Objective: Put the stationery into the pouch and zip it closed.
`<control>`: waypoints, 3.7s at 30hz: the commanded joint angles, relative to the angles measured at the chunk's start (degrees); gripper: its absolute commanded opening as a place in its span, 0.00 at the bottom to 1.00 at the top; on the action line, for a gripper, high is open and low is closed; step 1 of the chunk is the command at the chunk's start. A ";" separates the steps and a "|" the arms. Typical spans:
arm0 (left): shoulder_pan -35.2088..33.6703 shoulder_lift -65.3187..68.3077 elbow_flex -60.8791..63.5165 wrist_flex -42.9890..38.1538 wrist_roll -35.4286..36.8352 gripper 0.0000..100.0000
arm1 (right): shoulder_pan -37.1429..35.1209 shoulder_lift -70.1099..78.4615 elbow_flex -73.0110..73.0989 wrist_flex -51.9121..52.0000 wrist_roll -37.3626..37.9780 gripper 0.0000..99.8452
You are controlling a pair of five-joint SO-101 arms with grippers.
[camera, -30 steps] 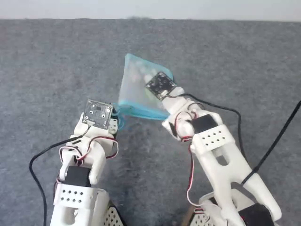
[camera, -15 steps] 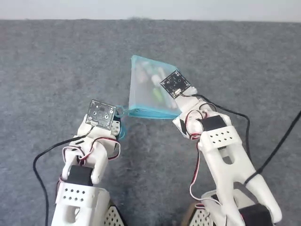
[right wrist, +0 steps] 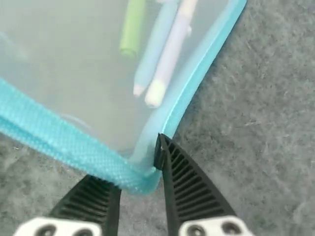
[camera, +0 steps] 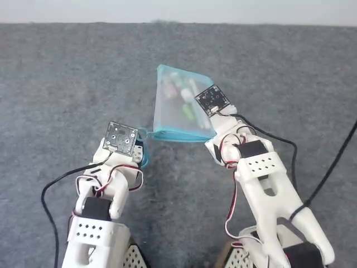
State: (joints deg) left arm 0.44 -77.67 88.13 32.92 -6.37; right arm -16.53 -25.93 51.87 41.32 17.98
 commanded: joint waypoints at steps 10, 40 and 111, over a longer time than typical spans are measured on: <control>-0.88 -1.67 -1.19 -2.02 -0.44 0.22 | -0.40 1.01 -1.23 6.46 -2.37 0.20; 4.66 -2.11 -7.43 9.32 3.78 0.24 | 6.11 0.48 -4.13 9.01 -2.64 0.20; -5.36 -24.35 -0.31 9.05 6.68 0.19 | 1.10 -30.73 15.38 -0.31 -2.64 0.04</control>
State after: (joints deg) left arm -4.75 -102.90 88.22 44.53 -0.57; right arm -15.21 -51.60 66.90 42.29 15.87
